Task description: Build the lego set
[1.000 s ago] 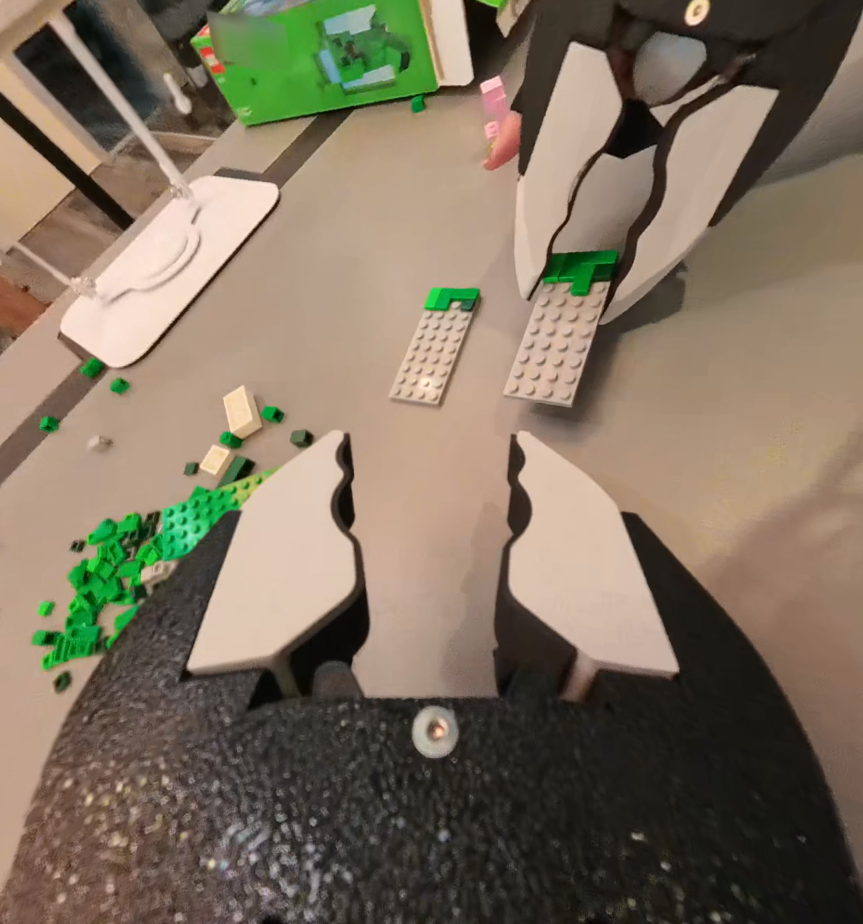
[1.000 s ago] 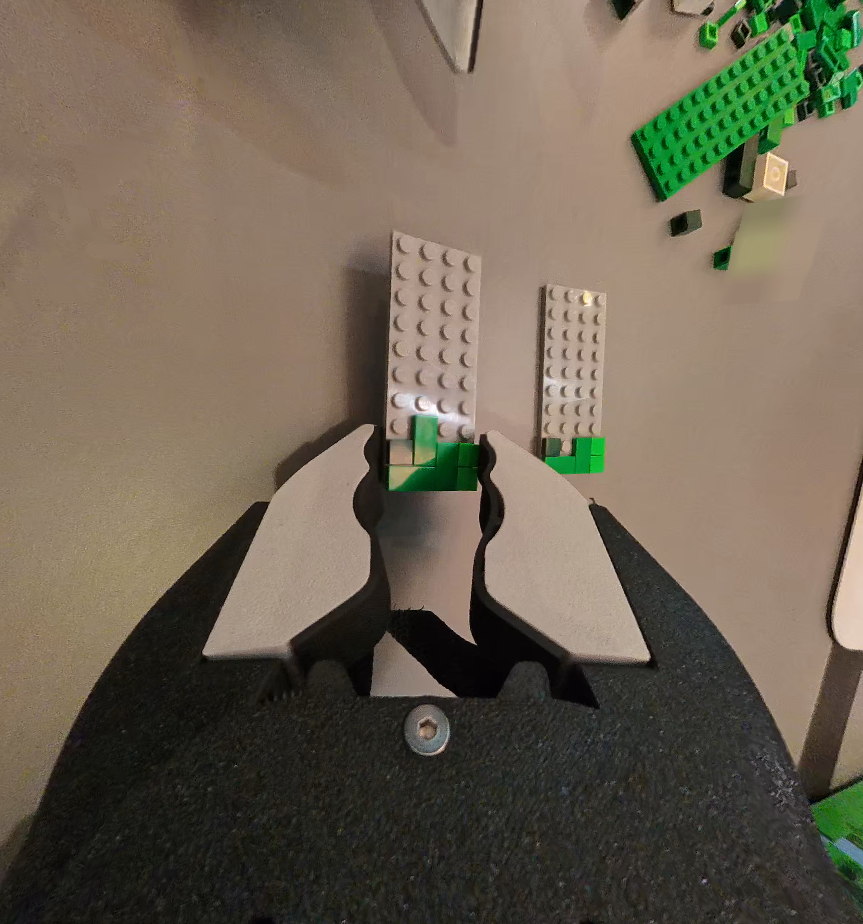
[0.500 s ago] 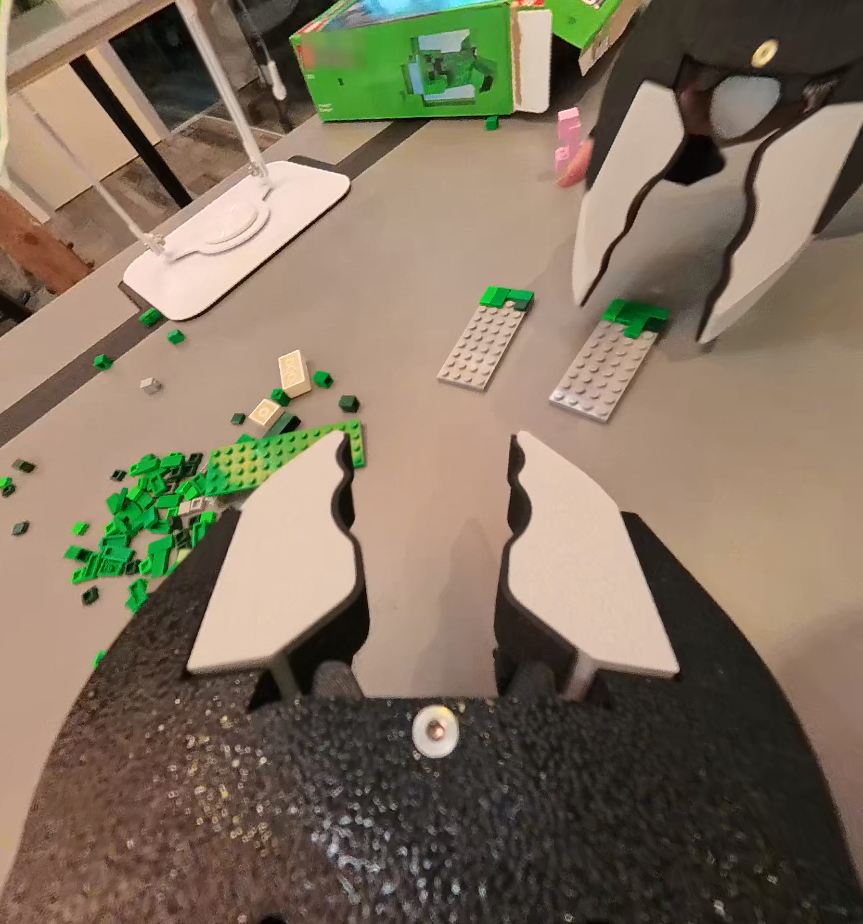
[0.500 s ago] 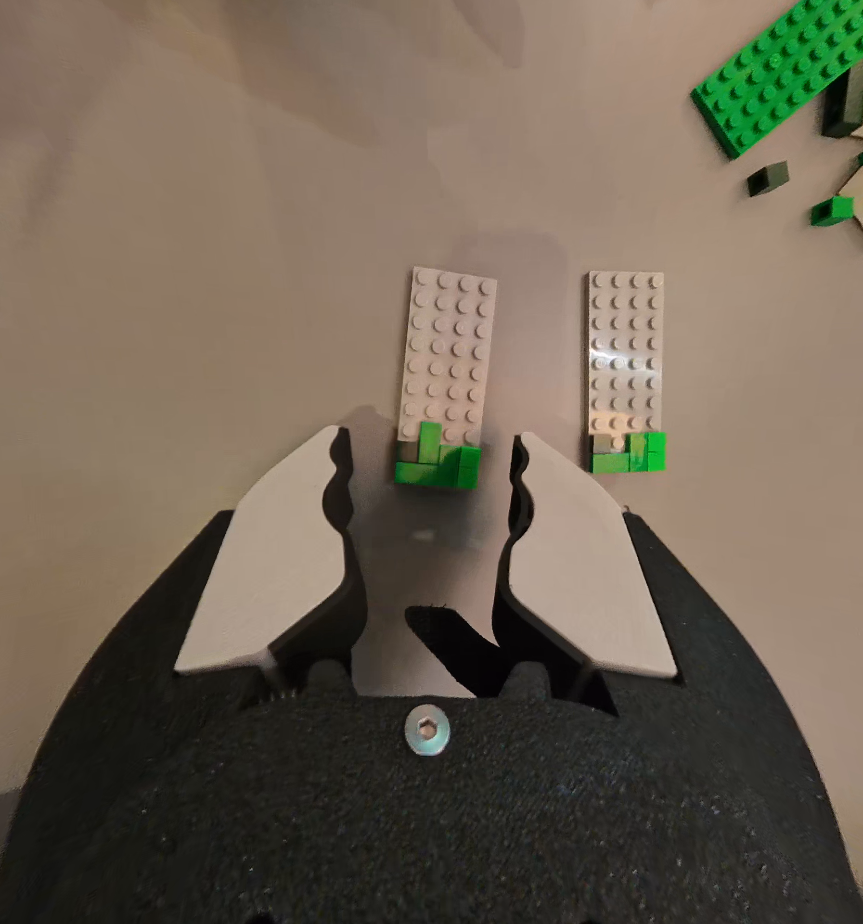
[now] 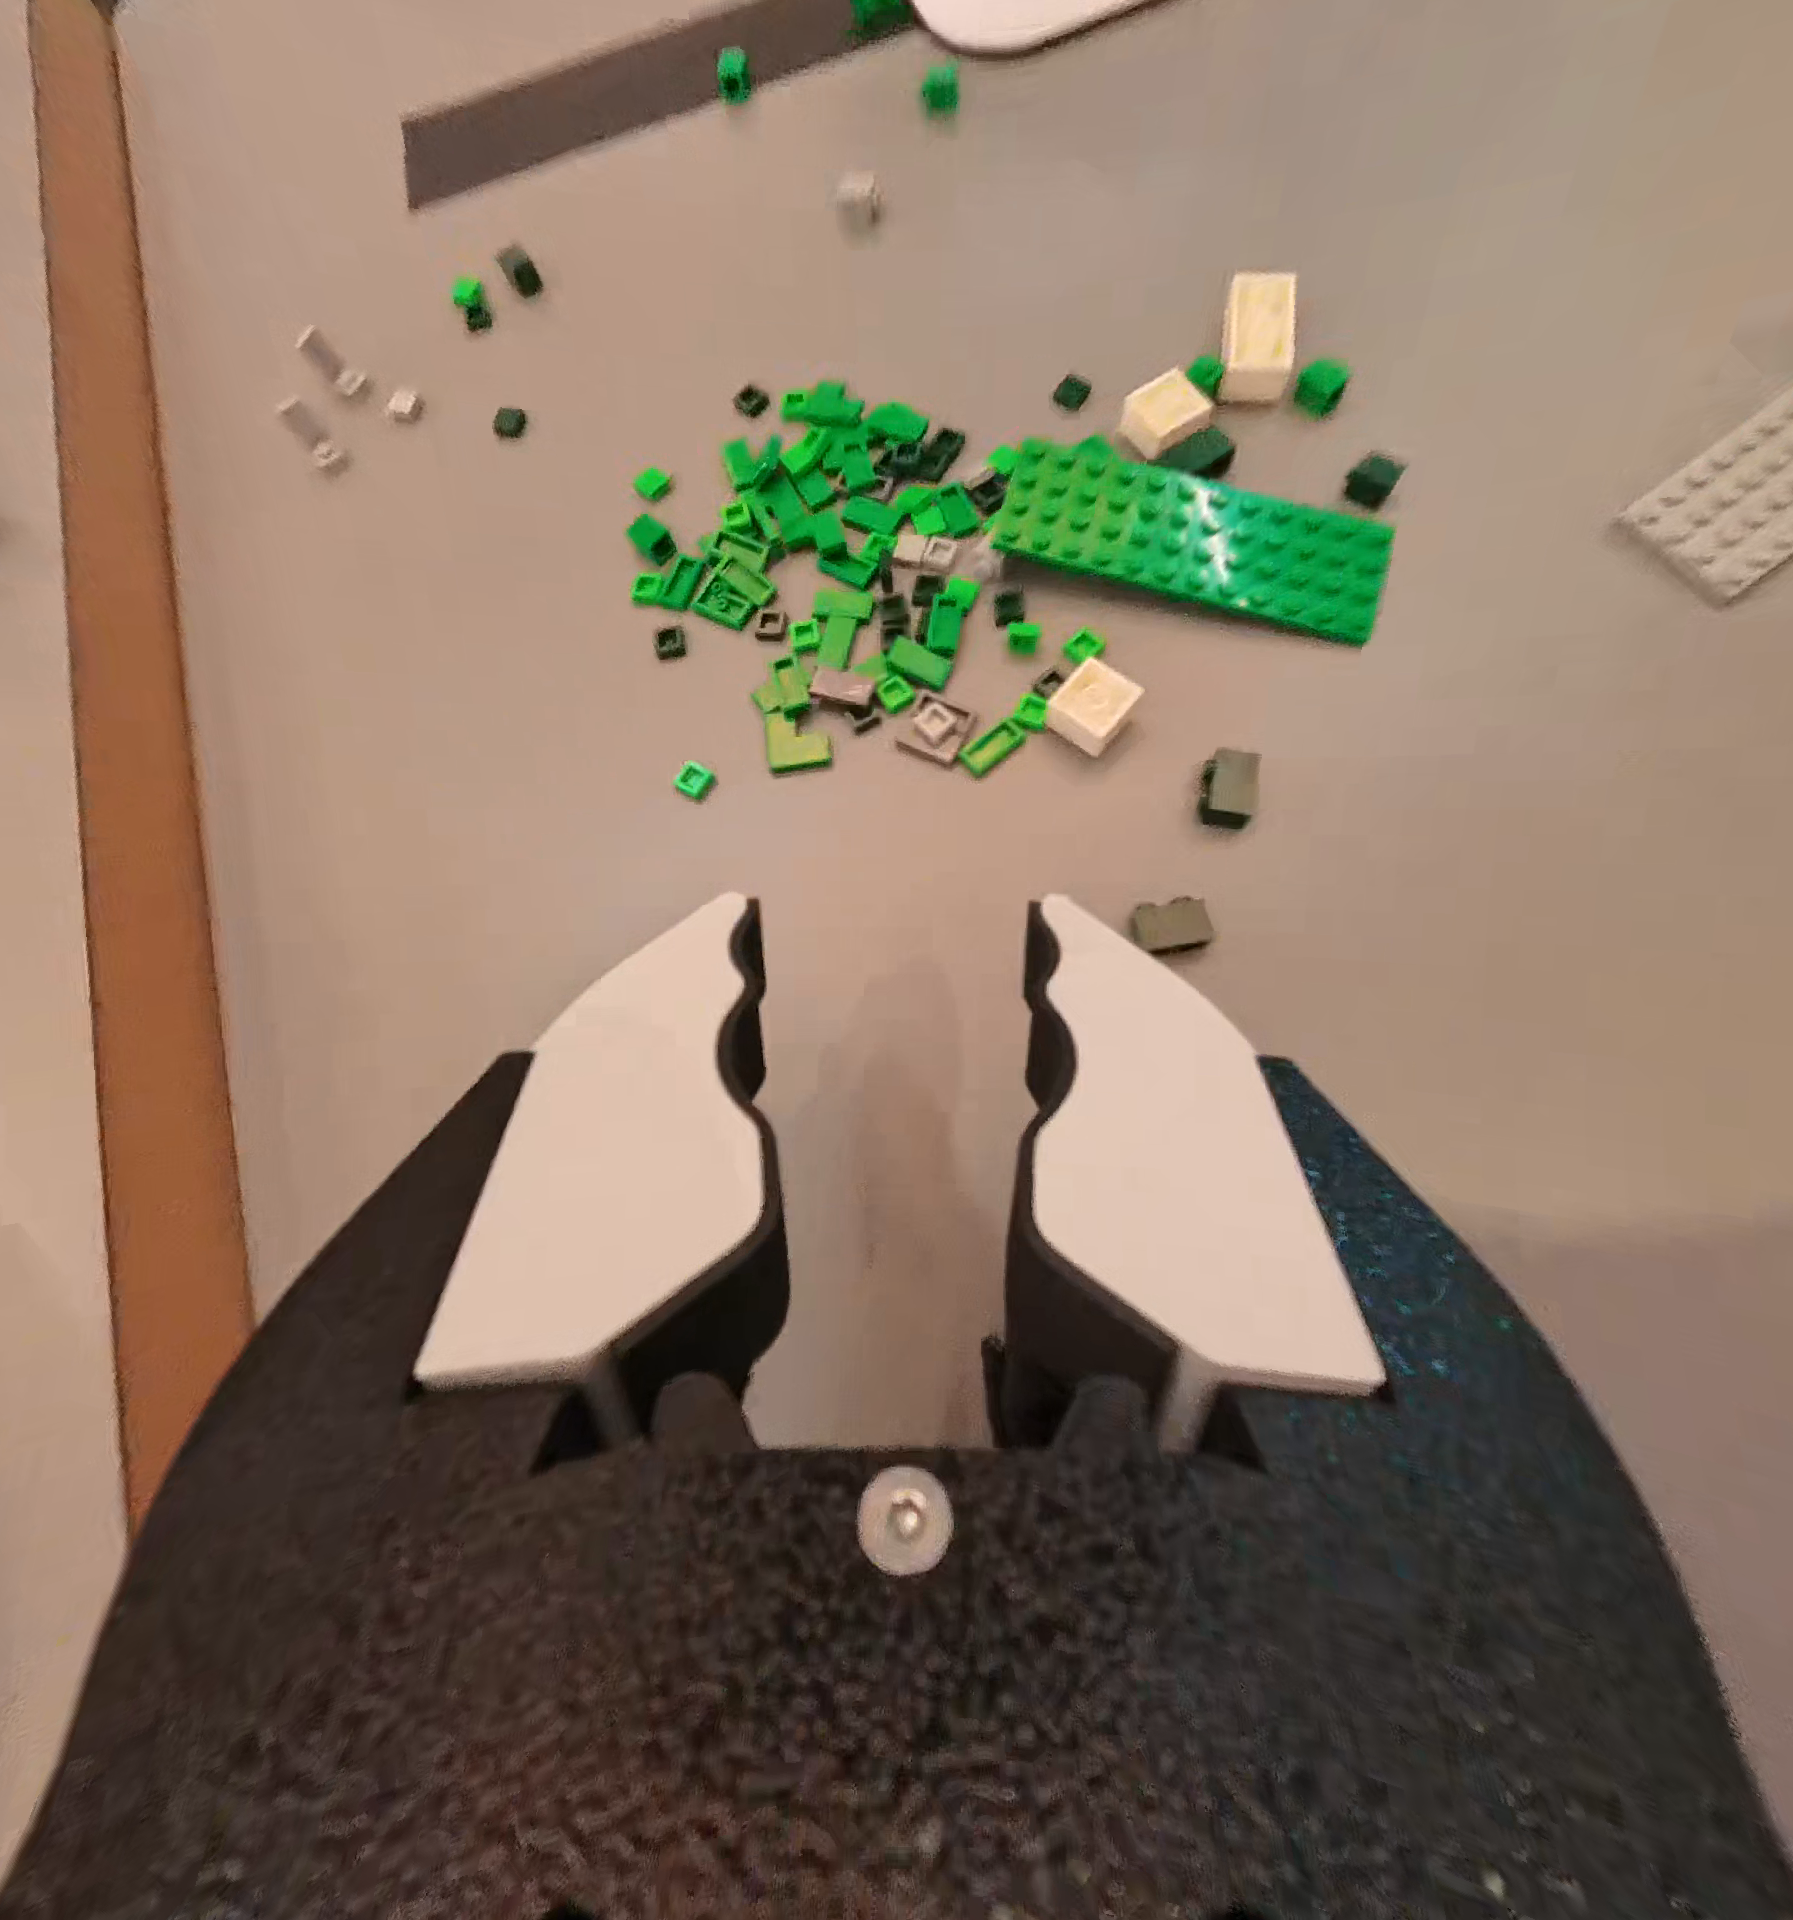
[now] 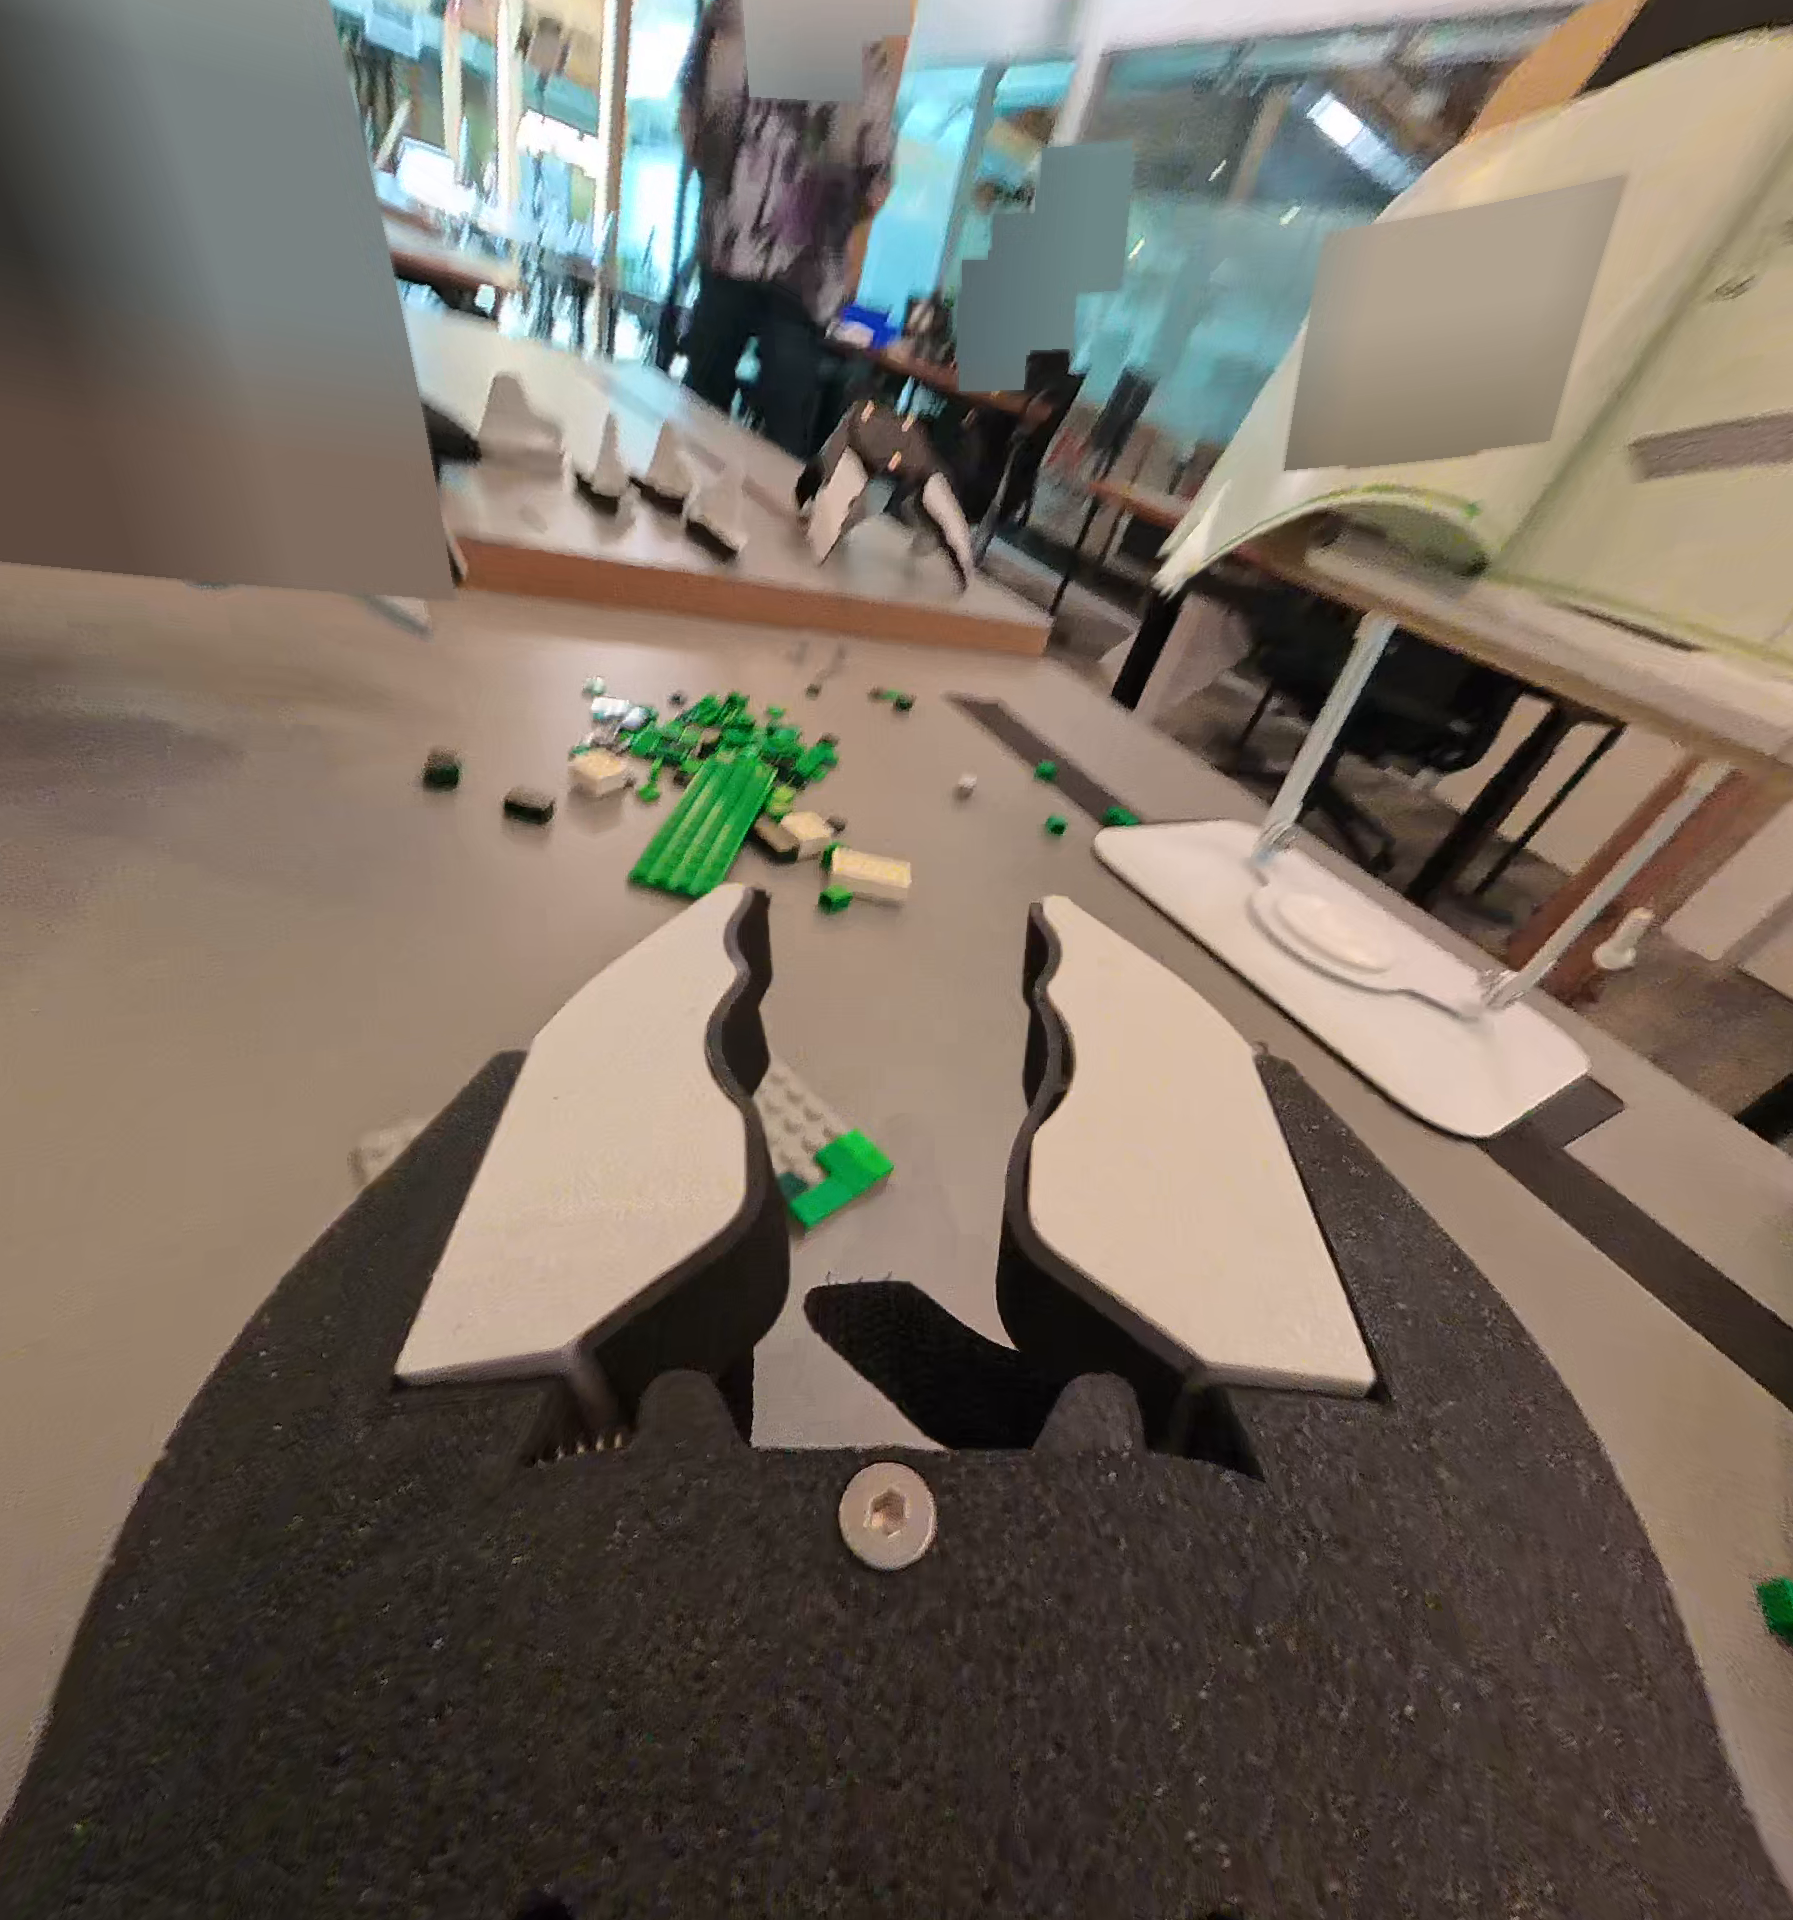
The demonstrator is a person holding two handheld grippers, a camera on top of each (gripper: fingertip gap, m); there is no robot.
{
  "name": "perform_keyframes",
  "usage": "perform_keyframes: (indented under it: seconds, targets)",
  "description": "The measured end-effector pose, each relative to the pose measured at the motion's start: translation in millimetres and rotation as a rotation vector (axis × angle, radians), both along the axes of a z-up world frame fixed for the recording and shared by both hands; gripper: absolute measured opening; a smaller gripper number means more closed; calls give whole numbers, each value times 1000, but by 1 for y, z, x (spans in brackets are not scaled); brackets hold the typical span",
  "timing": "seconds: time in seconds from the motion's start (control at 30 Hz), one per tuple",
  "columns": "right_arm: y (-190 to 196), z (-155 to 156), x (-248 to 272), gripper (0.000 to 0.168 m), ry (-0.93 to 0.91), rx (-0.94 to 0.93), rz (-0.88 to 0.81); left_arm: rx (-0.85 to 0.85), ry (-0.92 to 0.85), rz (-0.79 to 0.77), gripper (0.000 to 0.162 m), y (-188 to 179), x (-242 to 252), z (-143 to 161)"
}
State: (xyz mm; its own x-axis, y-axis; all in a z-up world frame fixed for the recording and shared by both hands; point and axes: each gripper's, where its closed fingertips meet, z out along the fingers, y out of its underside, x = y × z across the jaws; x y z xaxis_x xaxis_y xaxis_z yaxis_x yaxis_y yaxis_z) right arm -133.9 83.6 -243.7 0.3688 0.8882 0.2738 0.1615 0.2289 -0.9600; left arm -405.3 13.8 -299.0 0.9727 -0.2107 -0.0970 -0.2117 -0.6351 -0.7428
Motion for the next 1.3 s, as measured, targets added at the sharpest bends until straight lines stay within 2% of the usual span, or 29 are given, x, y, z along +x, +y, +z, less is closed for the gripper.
perform_keyframes:
  seconds: [0.1, 0.23, 0.37, 0.5, 0.73, 1.03, 1.23, 1.3]
  targets:
    - [4, 4, 0, 43, 104, -26, -10, -31, 5, -77, 30, 14, -7, 2]
    - [4, 2, 4, 38, 130, -31, -4, -145, 36, -111, 28, 27, -14, -7]
    - [3, 3, 4, 35, 133, -15, -2, -173, 97, -135, 21, 41, -12, -17]
    - [-1, 1, 1, 33, 110, 6, 11, -204, 109, -123, 20, 52, -12, -26]
    - [-3, -1, -1, 31, 96, 16, 24, -217, 31, -61, 12, 69, -16, -33]
    - [-5, -2, -2, 30, 87, 23, 29, -229, -17, -54, 7, 79, -11, -39]
    - [-6, -2, -3, 29, 80, 29, 37, -249, 13, -39, 11, 79, -14, -43]
    - [-7, -2, -3, 29, 77, 31, 39, -252, 30, -38, 3, 79, -16, -44]
